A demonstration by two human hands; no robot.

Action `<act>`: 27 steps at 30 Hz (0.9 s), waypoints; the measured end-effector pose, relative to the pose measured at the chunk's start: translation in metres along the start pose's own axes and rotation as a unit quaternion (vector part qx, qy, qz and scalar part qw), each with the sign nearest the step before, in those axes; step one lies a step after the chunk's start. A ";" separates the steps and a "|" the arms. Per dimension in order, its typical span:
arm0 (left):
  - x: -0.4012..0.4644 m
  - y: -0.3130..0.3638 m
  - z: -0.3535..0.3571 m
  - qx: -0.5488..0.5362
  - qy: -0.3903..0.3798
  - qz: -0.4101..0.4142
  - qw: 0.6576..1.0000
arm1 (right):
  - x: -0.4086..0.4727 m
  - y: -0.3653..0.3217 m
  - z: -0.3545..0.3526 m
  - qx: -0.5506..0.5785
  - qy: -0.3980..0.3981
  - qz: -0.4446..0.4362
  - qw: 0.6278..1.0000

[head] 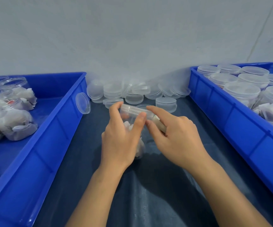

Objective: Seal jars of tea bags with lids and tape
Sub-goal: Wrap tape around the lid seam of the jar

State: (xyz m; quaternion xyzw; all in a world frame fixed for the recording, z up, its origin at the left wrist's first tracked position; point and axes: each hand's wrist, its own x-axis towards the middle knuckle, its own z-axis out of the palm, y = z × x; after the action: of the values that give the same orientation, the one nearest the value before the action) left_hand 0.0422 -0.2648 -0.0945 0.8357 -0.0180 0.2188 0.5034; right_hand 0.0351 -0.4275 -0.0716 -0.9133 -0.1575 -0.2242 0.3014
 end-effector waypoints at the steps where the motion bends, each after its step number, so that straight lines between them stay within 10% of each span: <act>1: 0.001 -0.002 0.000 -0.028 0.002 -0.011 1.000 | 0.000 0.000 0.000 0.021 -0.016 -0.002 1.000; 27: 0.006 -0.013 -0.007 -0.157 -0.027 0.004 0.987 | 0.007 0.022 -0.015 0.067 -0.022 0.027 0.997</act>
State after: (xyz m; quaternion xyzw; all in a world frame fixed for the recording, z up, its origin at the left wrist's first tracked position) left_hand 0.0484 -0.2516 -0.0999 0.7516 -0.0692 0.1932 0.6269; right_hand 0.0451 -0.4529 -0.0677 -0.8996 -0.1537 -0.1850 0.3645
